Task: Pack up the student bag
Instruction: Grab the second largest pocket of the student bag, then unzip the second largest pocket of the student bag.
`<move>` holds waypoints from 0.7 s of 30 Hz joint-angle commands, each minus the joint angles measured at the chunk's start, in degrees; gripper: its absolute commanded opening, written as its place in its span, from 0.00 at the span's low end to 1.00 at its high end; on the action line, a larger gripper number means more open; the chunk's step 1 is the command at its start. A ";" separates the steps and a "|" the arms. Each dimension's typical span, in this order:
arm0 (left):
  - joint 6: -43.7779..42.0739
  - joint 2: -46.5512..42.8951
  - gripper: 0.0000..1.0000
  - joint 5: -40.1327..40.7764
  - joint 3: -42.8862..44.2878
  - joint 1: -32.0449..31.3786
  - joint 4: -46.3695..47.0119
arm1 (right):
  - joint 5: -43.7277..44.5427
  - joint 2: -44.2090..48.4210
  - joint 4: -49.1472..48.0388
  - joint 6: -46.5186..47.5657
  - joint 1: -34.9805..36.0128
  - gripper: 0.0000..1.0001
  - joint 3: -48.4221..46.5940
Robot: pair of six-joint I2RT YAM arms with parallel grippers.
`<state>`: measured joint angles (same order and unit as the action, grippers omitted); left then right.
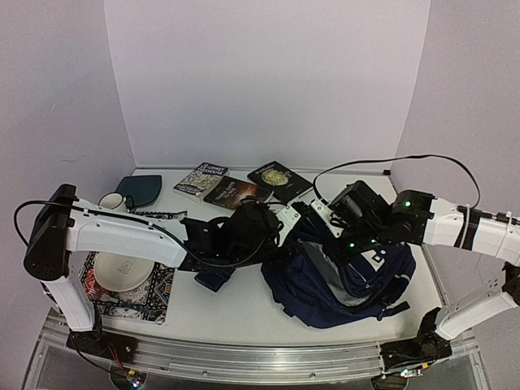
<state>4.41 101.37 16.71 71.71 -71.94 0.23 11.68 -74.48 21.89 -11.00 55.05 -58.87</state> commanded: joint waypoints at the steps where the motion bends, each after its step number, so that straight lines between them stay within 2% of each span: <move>1: 1.24 0.93 0.54 -0.34 2.87 0.12 -3.25 | 0.53 2.14 -3.70 -0.60 0.35 0.00 -3.26; 5: 2.85 1.74 0.52 -1.65 2.17 0.21 -4.32 | 0.48 1.92 -3.70 -0.51 0.35 0.00 -3.33; 8: 3.17 2.11 0.45 -1.92 2.07 0.48 -4.53 | 0.21 1.85 -3.72 -0.42 0.42 0.00 -3.44; 11: 3.00 2.49 0.31 -2.23 2.67 0.87 -4.53 | -0.21 1.79 -3.78 -0.33 0.36 0.00 -3.35; 14: 2.88 2.42 0.06 -1.93 2.86 1.57 -4.54 | -0.26 2.21 -3.79 -0.33 0.33 0.00 -3.00; 15: 2.97 2.20 0.01 -1.96 2.66 1.85 -4.54 | -0.08 2.64 -3.79 -0.33 0.40 0.00 -2.66; 21: 4.42 -0.06 0.00 -4.32 0.03 5.32 -4.54 | -0.23 5.63 -2.53 0.93 0.35 0.00 -1.40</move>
<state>7.23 103.19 13.65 72.03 -70.20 -3.94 11.32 -74.10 22.28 -10.91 55.05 -58.86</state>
